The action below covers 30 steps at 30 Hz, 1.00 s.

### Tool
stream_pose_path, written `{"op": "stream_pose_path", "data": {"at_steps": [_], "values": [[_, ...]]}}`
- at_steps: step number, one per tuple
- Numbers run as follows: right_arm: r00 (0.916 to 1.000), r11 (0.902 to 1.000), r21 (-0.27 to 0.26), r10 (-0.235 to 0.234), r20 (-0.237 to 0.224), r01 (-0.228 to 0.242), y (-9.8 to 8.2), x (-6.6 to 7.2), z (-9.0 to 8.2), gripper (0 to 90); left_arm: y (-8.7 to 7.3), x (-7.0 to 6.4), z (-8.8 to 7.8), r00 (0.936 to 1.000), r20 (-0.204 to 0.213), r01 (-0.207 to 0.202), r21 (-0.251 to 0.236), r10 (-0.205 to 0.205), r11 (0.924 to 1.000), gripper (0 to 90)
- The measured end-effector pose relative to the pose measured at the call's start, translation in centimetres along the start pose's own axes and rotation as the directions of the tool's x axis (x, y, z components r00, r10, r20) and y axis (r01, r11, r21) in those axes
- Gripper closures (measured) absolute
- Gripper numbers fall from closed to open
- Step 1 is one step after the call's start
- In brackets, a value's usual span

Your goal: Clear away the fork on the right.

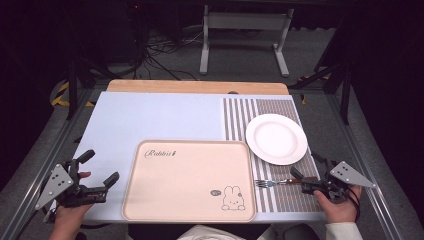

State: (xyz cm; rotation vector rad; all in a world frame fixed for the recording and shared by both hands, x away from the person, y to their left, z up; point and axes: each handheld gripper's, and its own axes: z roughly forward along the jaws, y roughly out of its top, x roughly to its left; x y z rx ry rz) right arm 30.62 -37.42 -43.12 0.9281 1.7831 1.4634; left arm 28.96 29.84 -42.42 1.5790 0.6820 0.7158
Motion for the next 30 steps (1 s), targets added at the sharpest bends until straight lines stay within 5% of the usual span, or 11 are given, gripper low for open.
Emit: {"op": "stream_pose_path", "data": {"at_steps": [14,30], "values": [[0.9998,0.9997,0.025,-0.006,-0.017,0.007,0.3,0.3,0.2,4.8,0.0,0.0,0.0,1.0000,0.004,0.007,0.014,-0.007,0.9999,0.0],[0.9949,0.9965,0.066,-0.044,-0.090,0.050,3.5,0.1,3.0,4.6,0.0,-0.1,0.1,0.9999,0.010,0.011,0.019,-0.011,0.9997,0.0]]}}
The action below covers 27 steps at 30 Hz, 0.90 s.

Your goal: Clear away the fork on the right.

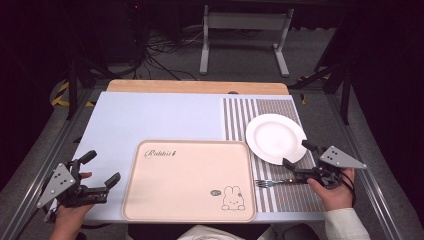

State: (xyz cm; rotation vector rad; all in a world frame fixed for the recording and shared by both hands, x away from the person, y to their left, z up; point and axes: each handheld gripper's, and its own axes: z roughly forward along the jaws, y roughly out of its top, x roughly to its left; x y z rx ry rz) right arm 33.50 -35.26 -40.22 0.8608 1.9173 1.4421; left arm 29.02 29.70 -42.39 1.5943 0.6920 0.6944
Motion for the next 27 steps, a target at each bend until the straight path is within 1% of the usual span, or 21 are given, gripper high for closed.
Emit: {"op": "stream_pose_path", "data": {"at_steps": [4,5,6,7,8,9,11,12,13,14,16,18,20,22,23,24,25,27], "values": [[0.9998,1.0000,0.009,0.000,-0.019,0.000,0.9,-0.1,0.5,3.2,0.0,0.0,0.0,1.0000,0.001,-0.001,0.004,0.001,1.0000,0.0],[0.9995,0.9999,0.013,-0.003,-0.032,0.003,1.0,-0.1,0.7,2.4,0.0,0.0,0.0,1.0000,0.001,-0.001,0.003,0.001,1.0000,0.0],[0.9989,0.9995,0.024,-0.018,-0.043,0.019,1.2,-0.1,0.9,2.3,0.0,0.0,0.0,1.0000,0.002,-0.003,0.003,0.003,1.0000,0.0],[0.9975,0.9983,0.037,-0.043,-0.057,0.045,1.5,-0.2,1.0,1.9,0.0,0.0,0.0,1.0000,0.003,-0.001,0.004,0.001,1.0000,0.0],[0.9975,0.9983,0.037,-0.043,-0.057,0.045,1.5,-0.2,1.0,1.9,0.0,0.0,0.0,1.0000,0.003,-0.001,0.004,0.001,1.0000,0.0],[0.9953,0.9954,0.066,-0.065,-0.072,0.069,2.2,-0.2,1.2,2.2,0.0,0.0,0.1,1.0000,0.003,-0.001,0.005,0.001,1.0000,0.0],[0.9919,0.9901,0.093,-0.097,-0.082,0.105,2.8,-0.2,1.3,3.0,0.0,0.0,0.1,1.0000,0.003,-0.002,0.004,0.002,1.0000,0.0],[0.9901,0.9855,0.121,-0.109,-0.089,0.119,3.2,-0.3,1.4,3.1,0.0,0.0,0.1,1.0000,0.004,-0.002,0.004,0.002,1.0000,0.0],[0.9872,0.9784,0.153,-0.124,-0.101,0.138,3.6,-0.4,1.5,3.5,0.0,0.0,0.1,1.0000,0.004,-0.002,0.005,0.002,1.0000,0.0],[0.9872,0.9784,0.153,-0.124,-0.101,0.138,3.6,-0.4,1.5,3.5,0.0,0.0,0.1,1.0000,0.004,-0.004,0.008,0.004,1.0000,0.0],[0.9807,0.9616,0.208,-0.157,-0.116,0.179,4.2,-0.4,1.7,3.8,0.0,-0.1,0.1,1.0000,0.005,-0.004,0.005,0.004,1.0000,0.0],[0.9749,0.9471,0.250,-0.169,-0.144,0.201,4.8,-0.5,1.9,4.6,0.0,-0.1,0.1,1.0000,0.006,-0.004,0.005,0.004,1.0000,0.0],[0.9688,0.9289,0.294,-0.181,-0.169,0.225,5.3,-0.5,2.1,4.5,0.0,-0.1,0.1,1.0000,0.004,0.000,0.004,0.000,1.0000,0.0],[0.9607,0.9093,0.332,-0.191,-0.201,0.251,5.7,-0.6,2.3,5.1,0.0,0.0,0.1,1.0000,0.006,0.000,0.006,0.000,1.0000,0.0],[0.9584,0.9020,0.346,-0.194,-0.209,0.258,5.8,-0.6,2.4,5.2,0.0,0.0,0.1,1.0000,0.006,0.001,0.005,-0.001,1.0000,0.0],[0.9552,0.8918,0.364,-0.198,-0.220,0.269,6.0,-0.6,2.5,5.2,0.0,-0.1,0.1,1.0000,0.006,0.002,0.004,-0.002,1.0000,0.0],[0.9523,0.8837,0.377,-0.200,-0.230,0.277,6.1,-0.6,2.5,5.2,0.0,-0.1,0.1,1.0000,0.007,0.001,0.005,-0.001,1.0000,0.0],[0.9408,0.8592,0.405,-0.220,-0.258,0.312,6.5,-0.4,2.7,5.2,0.0,0.0,0.1,1.0000,0.006,-0.001,0.007,0.001,1.0000,0.0]]}}
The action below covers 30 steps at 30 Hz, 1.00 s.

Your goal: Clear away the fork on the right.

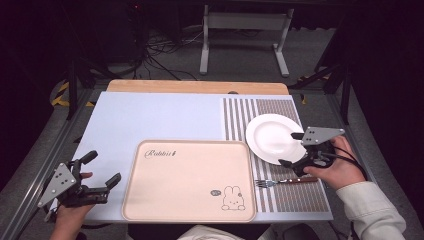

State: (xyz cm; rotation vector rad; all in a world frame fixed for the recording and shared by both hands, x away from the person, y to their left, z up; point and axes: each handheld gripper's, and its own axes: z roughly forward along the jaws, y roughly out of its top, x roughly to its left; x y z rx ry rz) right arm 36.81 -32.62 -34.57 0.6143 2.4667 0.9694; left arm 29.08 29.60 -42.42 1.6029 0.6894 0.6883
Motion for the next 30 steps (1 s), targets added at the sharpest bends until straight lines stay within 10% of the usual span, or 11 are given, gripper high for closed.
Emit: {"op": "stream_pose_path", "data": {"at_steps": [8,19,30], "values": [[0.9974,0.9901,0.125,-0.059,-0.040,0.064,0.9,-0.4,0.0,5.4,0.0,0.0,0.0,1.0000,0.003,0.006,-0.001,-0.006,1.0000,0.0],[0.9810,0.9412,0.300,-0.110,-0.159,0.155,0.8,-0.4,1.0,8.6,0.0,-0.1,0.0,1.0000,0.008,0.002,0.005,-0.002,1.0000,0.0],[0.9433,0.8911,0.382,-0.128,-0.306,0.245,-0.2,-0.2,2.5,15.1,0.0,0.0,0.0,0.9999,0.014,0.006,0.008,-0.006,1.0000,0.0]]}}
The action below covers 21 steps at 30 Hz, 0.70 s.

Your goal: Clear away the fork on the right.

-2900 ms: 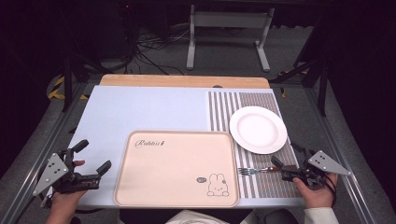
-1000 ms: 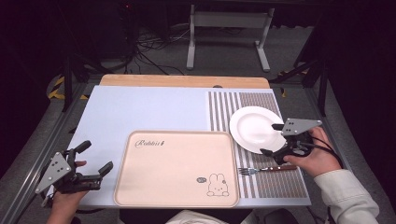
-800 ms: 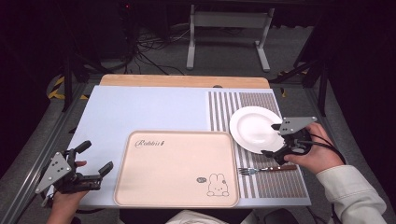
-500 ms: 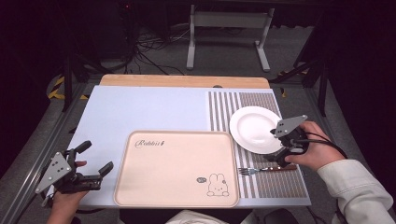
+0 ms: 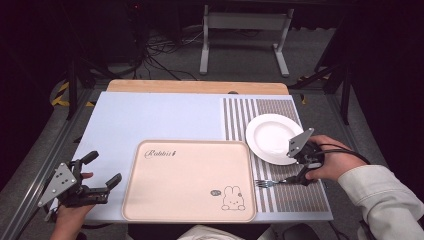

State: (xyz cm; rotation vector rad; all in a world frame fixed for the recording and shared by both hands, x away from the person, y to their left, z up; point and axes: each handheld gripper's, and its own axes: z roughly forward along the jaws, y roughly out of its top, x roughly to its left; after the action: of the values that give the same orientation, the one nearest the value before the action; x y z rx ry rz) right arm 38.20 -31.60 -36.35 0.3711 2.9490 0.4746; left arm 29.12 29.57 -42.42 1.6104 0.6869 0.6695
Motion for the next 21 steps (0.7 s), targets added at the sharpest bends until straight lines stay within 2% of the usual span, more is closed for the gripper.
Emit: {"op": "stream_pose_path", "data": {"at_steps": [4,13,15,21], "values": [[0.9998,0.9982,0.059,0.000,-0.022,0.001,-0.1,0.2,0.5,15.4,0.0,0.0,0.0,1.0000,0.000,0.000,-0.002,0.000,1.0000,0.0],[0.9988,0.9937,0.111,-0.013,-0.047,0.019,-0.5,0.3,1.2,16.6,0.0,-0.1,0.0,1.0000,-0.001,-0.004,0.001,0.004,1.0000,0.0],[0.9985,0.9933,0.113,-0.016,-0.052,0.022,-0.6,0.5,1.6,23.5,0.0,-0.1,0.1,1.0000,0.000,-0.004,0.002,0.004,1.0000,0.0],[0.9977,0.9920,0.115,-0.047,-0.050,0.052,-0.7,0.6,2.2,33.2,0.0,-0.1,0.1,1.0000,-0.001,-0.005,0.002,0.005,1.0000,0.0]]}}
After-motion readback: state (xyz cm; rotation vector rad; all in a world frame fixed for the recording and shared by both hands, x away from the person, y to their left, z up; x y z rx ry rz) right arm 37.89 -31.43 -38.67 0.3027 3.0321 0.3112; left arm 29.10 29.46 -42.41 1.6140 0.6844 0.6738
